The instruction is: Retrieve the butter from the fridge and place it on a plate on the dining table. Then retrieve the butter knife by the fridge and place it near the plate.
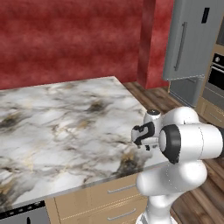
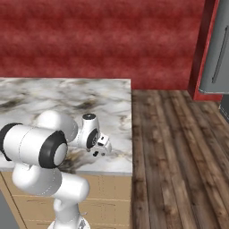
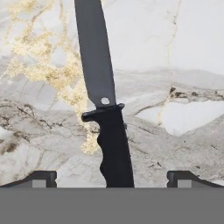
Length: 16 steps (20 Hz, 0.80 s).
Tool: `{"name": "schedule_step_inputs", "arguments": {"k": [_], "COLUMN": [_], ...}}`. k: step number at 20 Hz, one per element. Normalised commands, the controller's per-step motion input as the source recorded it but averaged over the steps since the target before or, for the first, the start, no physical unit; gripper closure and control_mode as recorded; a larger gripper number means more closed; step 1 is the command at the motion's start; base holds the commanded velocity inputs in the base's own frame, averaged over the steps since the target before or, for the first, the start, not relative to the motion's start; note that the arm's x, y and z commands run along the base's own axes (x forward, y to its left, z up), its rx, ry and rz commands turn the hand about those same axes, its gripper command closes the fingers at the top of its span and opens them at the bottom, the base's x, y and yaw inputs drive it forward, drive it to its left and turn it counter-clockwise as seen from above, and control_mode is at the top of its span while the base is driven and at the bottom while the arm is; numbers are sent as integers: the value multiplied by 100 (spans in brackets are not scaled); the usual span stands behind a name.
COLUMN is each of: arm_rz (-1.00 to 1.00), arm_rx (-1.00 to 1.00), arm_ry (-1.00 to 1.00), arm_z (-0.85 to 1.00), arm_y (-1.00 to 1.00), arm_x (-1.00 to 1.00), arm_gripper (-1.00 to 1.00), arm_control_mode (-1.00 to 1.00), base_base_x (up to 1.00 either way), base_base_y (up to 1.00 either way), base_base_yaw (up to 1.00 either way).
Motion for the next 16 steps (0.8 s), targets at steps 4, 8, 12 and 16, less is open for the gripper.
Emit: {"name": "schedule_step_inputs", "arguments": {"k": [4,8,12,16], "arm_rz": [0,0,0,0], "arm_rx": [0,2,3,1], "arm_ry": [0,0,0,0], "arm_z": [-6,-10,-13,-6], "arm_y": [0,0,0,0], "arm_x": [0,0,0,0], "arm_gripper": [-100,-100,100,100], "arm_control_mode": [-100,-100,-100,-100], "base_base_x": [0,0,0,0], "base_base_y": [0,0,0,0], "base_base_yaw": [0,0,0,0]}}
